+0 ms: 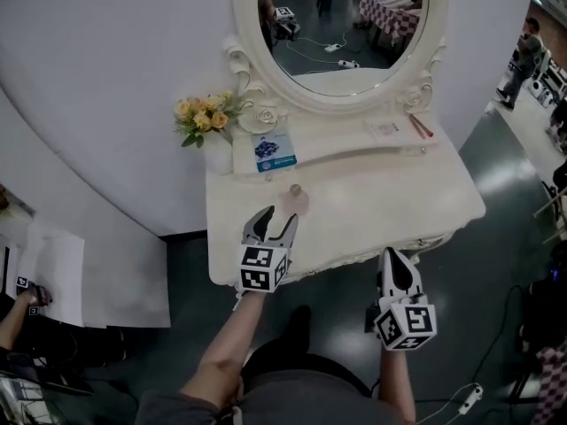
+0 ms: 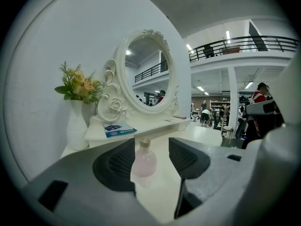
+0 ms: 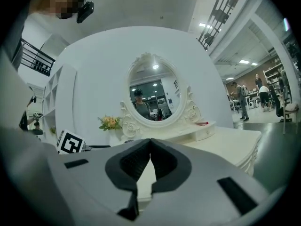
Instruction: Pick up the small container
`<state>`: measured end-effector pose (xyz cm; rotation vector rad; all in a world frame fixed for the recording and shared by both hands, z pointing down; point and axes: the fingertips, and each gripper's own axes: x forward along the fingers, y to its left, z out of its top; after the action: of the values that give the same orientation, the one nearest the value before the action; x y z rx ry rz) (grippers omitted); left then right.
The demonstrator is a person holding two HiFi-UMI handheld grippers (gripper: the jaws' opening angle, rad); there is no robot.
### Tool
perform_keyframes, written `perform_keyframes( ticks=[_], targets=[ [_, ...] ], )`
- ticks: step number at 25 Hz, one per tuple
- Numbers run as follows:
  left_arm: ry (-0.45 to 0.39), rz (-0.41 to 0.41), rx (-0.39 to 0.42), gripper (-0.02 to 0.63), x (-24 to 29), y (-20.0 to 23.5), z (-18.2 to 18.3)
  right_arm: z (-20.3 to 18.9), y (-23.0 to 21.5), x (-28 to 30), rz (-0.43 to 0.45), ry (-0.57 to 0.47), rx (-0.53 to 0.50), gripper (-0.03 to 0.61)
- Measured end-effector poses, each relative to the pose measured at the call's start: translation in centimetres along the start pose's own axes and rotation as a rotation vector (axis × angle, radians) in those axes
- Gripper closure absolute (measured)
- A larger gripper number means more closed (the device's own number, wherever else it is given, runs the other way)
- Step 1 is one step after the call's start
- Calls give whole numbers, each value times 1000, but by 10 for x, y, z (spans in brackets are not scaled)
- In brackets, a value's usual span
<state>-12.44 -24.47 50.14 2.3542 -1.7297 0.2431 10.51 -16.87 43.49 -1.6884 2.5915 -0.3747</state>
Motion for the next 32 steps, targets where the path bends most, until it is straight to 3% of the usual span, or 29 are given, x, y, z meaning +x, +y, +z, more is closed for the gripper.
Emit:
perform_keyframes(
  ticks=[14,23,32],
  targets=[
    [115,-76,46,391,91,20,-27,5,-12,48,-92,-3,15,575],
    [165,-98,66,394,117,18,-42,3,-17,57,-137,9,20,575],
    [157,-87,91,465,124,15,-38,-4,-19,64,-154,16,31,575]
  ],
)
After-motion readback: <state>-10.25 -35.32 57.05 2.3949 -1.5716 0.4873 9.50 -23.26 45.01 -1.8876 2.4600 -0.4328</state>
